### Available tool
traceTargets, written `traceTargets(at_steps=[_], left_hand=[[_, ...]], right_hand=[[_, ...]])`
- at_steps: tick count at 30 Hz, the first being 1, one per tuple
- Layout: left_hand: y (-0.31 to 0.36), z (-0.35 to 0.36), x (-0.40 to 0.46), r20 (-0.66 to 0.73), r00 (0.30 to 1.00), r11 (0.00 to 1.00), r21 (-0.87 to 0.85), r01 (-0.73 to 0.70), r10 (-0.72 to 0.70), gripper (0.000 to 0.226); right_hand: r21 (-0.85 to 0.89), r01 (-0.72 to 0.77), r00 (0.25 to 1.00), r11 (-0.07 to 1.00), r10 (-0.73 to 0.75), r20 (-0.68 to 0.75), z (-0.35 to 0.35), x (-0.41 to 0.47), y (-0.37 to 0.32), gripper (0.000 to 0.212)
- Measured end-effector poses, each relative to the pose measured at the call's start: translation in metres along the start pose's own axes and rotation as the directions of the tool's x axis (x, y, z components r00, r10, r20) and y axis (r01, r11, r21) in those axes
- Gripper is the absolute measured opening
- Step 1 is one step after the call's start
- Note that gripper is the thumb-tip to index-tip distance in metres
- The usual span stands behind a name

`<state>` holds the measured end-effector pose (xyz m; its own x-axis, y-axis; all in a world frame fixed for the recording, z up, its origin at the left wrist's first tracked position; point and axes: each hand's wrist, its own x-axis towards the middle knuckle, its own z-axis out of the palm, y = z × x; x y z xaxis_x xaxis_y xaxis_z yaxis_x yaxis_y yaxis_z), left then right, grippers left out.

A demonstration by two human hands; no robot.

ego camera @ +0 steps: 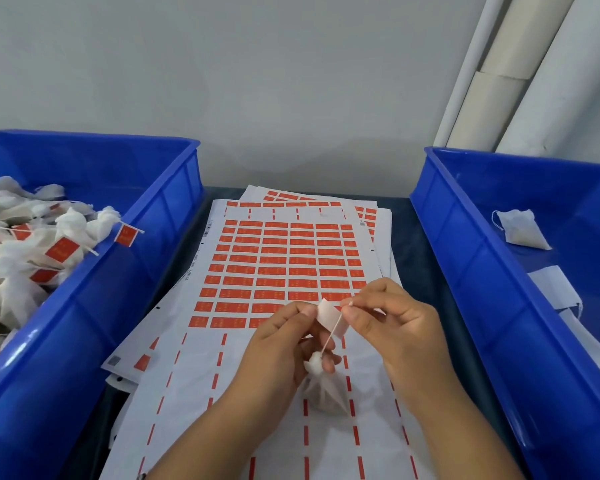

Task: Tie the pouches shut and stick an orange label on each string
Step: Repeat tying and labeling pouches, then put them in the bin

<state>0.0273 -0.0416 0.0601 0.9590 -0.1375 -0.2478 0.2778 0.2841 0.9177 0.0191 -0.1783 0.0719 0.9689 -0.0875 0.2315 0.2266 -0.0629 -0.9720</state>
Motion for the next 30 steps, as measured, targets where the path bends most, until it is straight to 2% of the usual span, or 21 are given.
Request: traceTargets(at_steps=[4, 7, 10, 13, 18, 24, 27, 30], left_hand=[[-0.001, 0.000, -0.001, -0.007, 1.000, 1.000, 0.008, 0.006, -0.006, 0.031], [-0.001, -0.002, -0.001, 0.004, 1.000, 1.000, 0.013, 0.004, -0.004, 0.029], [0.000, -0.003, -0.002, 0.022, 1.000, 1.000, 0.002, 0.001, -0.001, 0.024], [0.000, -0.004, -0.001, 0.036, 0.999, 1.000, 0.023, -0.001, 0.000, 0.028], [0.001, -0.006, -0.002, 0.110, 0.993, 0.998, 0.047, -0.040, 0.035, 0.024], [0.001, -0.006, -0.002, 0.137, 0.987, 0.990, 0.102, -0.094, 0.080, 0.011], [0.000, -0.006, -0.002, 0.131, 0.987, 0.984, 0.139, -0.113, 0.095, 0.006], [0.002, -0.004, -0.004, 0.128, 0.985, 0.981, 0.139, -0.135, 0.117, 0.017]], right_hand=[[-0.050, -0.026, 0.999, 0.998, 0.025, -0.032, 0.000, 0.001, 0.004, 0.013], [-0.069, -0.070, 0.997, 0.995, 0.067, -0.042, 0.000, 0.000, 0.005, 0.016], [-0.054, -0.110, 0.993, 0.992, 0.107, -0.059, 0.000, 0.001, 0.008, 0.004], [-0.056, -0.121, 0.991, 0.991, 0.117, -0.069, -0.001, 0.002, 0.011, 0.011], [-0.043, -0.151, 0.986, 0.988, 0.147, -0.081, 0.000, 0.002, 0.011, 0.008], [-0.008, -0.192, 0.978, 0.981, 0.191, -0.087, 0.001, 0.003, 0.011, 0.002], [0.029, -0.190, 0.979, 0.981, 0.192, -0.071, 0.001, 0.003, 0.011, 0.007], [0.049, -0.205, 0.976, 0.978, 0.208, -0.066, 0.002, 0.004, 0.011, 0.005]])
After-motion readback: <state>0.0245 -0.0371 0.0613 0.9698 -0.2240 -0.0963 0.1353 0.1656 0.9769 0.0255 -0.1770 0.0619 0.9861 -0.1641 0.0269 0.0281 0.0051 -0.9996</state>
